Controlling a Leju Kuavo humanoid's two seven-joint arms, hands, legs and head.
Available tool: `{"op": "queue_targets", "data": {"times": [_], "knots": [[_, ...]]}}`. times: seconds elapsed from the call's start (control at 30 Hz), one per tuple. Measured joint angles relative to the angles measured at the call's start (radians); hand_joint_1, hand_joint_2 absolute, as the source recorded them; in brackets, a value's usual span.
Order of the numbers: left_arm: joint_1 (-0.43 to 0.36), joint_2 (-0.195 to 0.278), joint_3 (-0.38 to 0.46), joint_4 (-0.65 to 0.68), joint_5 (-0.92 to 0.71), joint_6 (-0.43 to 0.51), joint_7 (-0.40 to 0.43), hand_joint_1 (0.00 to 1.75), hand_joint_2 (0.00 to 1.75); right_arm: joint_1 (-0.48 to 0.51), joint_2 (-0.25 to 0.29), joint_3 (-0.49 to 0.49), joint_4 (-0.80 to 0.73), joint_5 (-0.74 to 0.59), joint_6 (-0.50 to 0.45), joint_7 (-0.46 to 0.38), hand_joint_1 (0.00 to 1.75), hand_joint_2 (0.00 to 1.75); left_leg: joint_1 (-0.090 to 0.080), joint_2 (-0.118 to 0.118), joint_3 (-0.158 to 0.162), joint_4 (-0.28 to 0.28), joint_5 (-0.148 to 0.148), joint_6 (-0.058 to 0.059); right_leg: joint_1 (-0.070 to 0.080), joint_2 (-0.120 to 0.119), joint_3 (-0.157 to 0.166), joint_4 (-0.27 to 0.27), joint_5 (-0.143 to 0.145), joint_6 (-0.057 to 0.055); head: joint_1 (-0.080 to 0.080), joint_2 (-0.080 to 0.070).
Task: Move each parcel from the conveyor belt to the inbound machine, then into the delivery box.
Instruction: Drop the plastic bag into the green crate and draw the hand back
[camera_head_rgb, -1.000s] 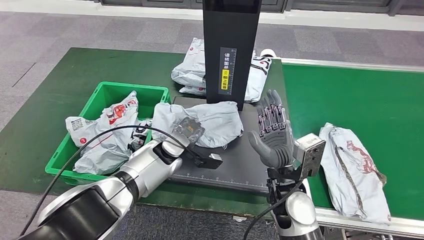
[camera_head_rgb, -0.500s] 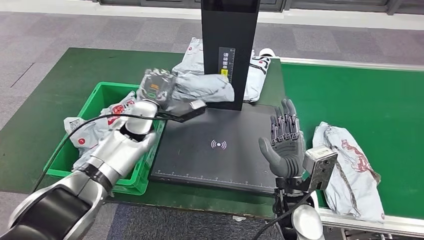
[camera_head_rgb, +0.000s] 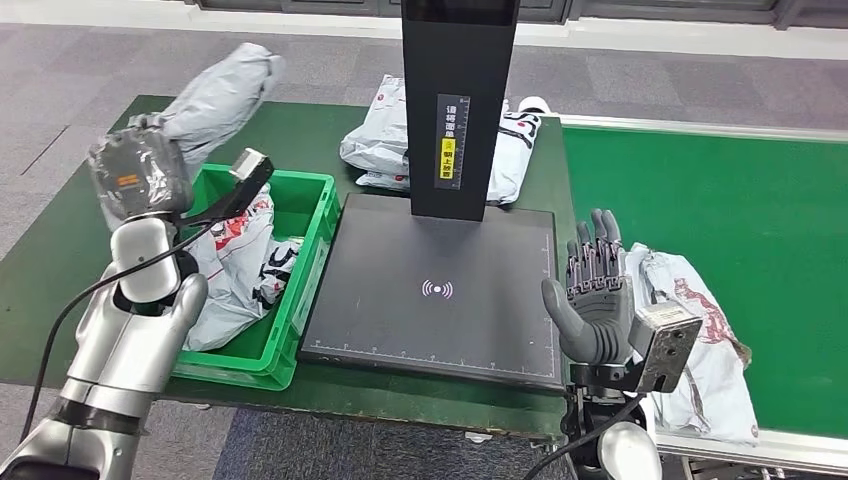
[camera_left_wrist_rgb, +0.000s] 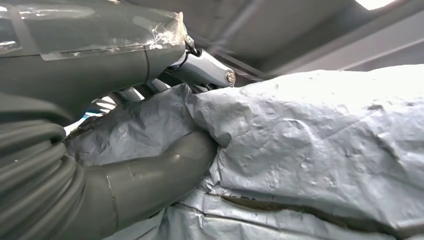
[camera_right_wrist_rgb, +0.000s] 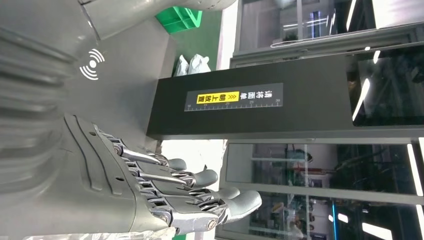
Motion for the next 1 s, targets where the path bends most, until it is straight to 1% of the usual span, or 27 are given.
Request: {"op": "queue_targets", "data": {"times": [0.13, 0.23, 0.33, 0.43, 0.5, 0.6, 0.63, 0.77, 0.9, 1.0], "knots": [[0.055, 0.061, 0.008, -0.054, 0.0, -0.027, 0.056, 1.75, 1.75, 0.01, -0.004, -0.007, -0.004, 0.0, -0.006, -0.001, 0.0, 1.75, 0.0, 0.0, 0.0, 0.0, 0.0, 0.0, 0.0, -0.001, 0.0, 0.0, 0.0, -0.001, 0.0, 0.0], [0.093, 0.096, 0.008, -0.077, 0.0, -0.075, 0.092, 1.75, 1.75, 0.02, -0.006, -0.01, -0.009, -0.002, -0.011, -0.002, 0.0, 1.75, 0.0, 0.0, 0.0, 0.0, 0.0, 0.0, 0.0, 0.0, 0.0, 0.0, 0.0, -0.001, 0.0, 0.0], [0.146, 0.118, 0.007, -0.094, 0.0, -0.148, 0.091, 1.75, 1.75, 0.036, -0.009, -0.015, -0.022, -0.003, -0.012, -0.004, 0.0, 1.75, 0.0, 0.0, 0.0, 0.0, 0.0, 0.0, 0.0, 0.0, 0.0, 0.0, 0.0, -0.001, 0.0, 0.0], [0.208, 0.125, -0.01, -0.104, 0.0, -0.249, 0.058, 1.75, 1.75, 0.056, -0.01, -0.028, -0.033, -0.005, -0.003, -0.016, 0.0, 1.75, 0.0, 0.0, 0.0, 0.0, -0.001, 0.0, -0.001, 0.0, 0.0, -0.001, -0.001, -0.001, 0.0, 0.0], [0.247, 0.114, -0.024, -0.105, 0.0, -0.322, -0.008, 1.75, 1.75, 0.068, -0.011, -0.037, -0.039, -0.007, 0.005, -0.025, 0.0, 1.75, 0.0, 0.0, 0.0, 0.0, -0.001, 0.0, -0.001, 0.0, 0.0, -0.001, -0.001, 0.0, 0.0, 0.0], [0.289, 0.069, -0.032, -0.097, 0.006, -0.409, -0.16, 1.75, 1.75, 0.086, -0.013, -0.049, -0.049, -0.009, 0.014, -0.036, 0.0, 1.75, -0.001, 0.0, 0.0, 0.0, -0.002, 0.0, -0.001, -0.001, 0.0, -0.002, -0.001, 0.0, 0.0, 0.0], [0.299, 0.053, -0.035, -0.094, 0.008, -0.427, -0.196, 1.75, 1.75, 0.091, -0.014, -0.053, -0.052, -0.009, 0.017, -0.037, 0.0, 1.75, -0.001, 0.0, 0.0, 0.0, -0.002, 0.001, -0.001, -0.001, 0.0, -0.002, -0.001, 0.0, 0.0, 0.0], [0.321, 0.009, -0.052, -0.09, 0.04, -0.48, -0.264, 1.75, 1.75, 0.108, -0.017, -0.062, -0.06, -0.009, 0.025, -0.038, 0.0, 1.75, -0.001, 0.0, 0.0, 0.0, -0.002, 0.001, -0.001, -0.001, 0.0, -0.002, -0.001, 0.0, 0.0, 0.0], [0.331, -0.013, -0.088, -0.095, 0.137, -0.526, -0.325, 1.75, 1.75, 0.121, -0.018, -0.066, -0.073, -0.009, 0.028, -0.037, 0.0, 1.75, -0.001, -0.001, 0.0, 0.0, -0.002, 0.001, -0.001, -0.002, 0.001, -0.002, -0.001, 0.0, 0.0, 0.0], [0.33, -0.022, -0.114, -0.1, 0.203, -0.545, -0.344, 1.75, 1.75, 0.124, -0.018, -0.066, -0.083, -0.008, 0.029, -0.033, 0.0, 1.75, -0.001, -0.001, 0.0, 0.0, -0.002, 0.001, -0.001, -0.002, 0.001, -0.002, -0.001, 0.0, 0.0, 0.0]]}}
